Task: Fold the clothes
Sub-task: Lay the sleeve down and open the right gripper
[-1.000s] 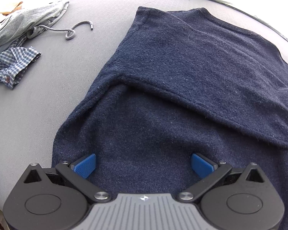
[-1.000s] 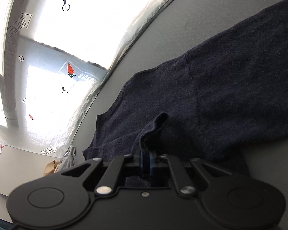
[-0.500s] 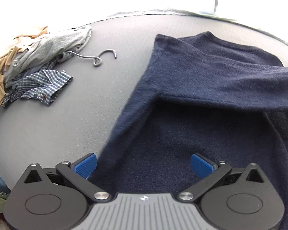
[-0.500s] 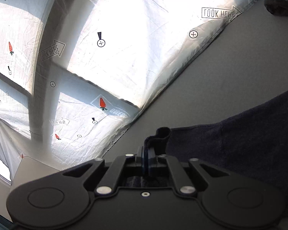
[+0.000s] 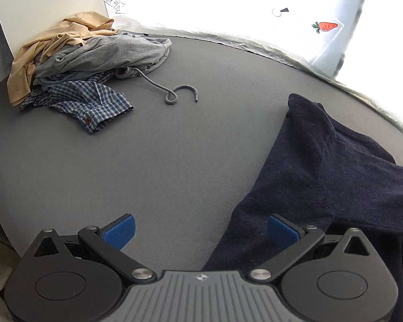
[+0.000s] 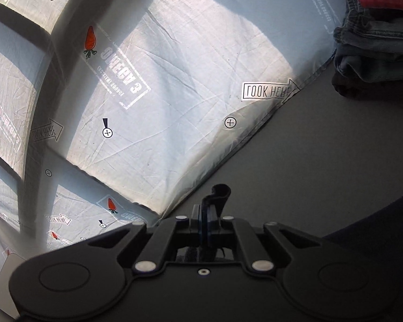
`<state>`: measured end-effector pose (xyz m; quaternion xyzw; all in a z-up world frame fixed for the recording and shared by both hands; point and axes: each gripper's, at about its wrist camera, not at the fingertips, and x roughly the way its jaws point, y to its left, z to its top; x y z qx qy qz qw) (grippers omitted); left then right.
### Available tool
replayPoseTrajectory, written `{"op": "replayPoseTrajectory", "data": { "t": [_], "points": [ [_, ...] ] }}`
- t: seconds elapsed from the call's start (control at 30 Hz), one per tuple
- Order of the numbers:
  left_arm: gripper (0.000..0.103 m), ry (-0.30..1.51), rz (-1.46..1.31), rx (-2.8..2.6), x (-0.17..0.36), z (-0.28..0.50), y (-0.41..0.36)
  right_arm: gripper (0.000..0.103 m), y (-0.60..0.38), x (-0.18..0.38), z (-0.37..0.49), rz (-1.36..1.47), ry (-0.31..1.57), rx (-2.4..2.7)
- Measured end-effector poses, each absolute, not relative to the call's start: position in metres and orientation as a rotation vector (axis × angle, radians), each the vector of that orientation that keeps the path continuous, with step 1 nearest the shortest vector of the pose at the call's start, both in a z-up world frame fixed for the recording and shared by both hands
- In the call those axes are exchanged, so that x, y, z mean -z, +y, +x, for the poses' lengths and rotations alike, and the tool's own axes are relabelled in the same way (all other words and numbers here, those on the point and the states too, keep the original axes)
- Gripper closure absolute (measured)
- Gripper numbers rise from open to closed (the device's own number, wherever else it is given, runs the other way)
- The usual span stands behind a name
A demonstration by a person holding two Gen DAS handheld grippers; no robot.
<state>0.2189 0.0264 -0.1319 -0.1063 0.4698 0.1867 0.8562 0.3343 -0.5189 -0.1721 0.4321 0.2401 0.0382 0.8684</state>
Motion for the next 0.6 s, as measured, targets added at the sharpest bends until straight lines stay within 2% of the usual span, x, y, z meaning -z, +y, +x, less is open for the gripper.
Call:
{"op": "replayPoseTrajectory", "data": {
  "t": [0.13,0.2,0.27,0.33,0.47,0.6],
  "points": [
    [0.000,1.045,-0.158,-0.392,0.151,0.219,0.019,0.099,-0.522,0.195,0.334,0.856,0.610,0.036],
    [0.000,1.080,-0.116,-0.390,0.163,0.219,0.015,0.097,-0.512,0.209,0.335,0.764,0.731,0.083],
    [0.000,1.112,-0.090,-0.385,0.173,0.219,0.013,0.088,-0.502,0.214,0.327,0.713,0.761,0.083],
    [0.000,1.137,-0.078,-0.378,0.183,0.218,0.012,0.056,-0.494,0.213,0.313,0.700,0.750,0.075],
    [0.000,1.167,-0.096,-0.343,0.195,0.218,0.014,0.047,-0.479,0.206,0.285,0.686,0.738,0.069],
    [0.000,1.175,-0.124,-0.307,0.207,0.218,0.018,0.028,-0.455,0.203,0.257,0.686,0.734,0.047]
  ]
}}
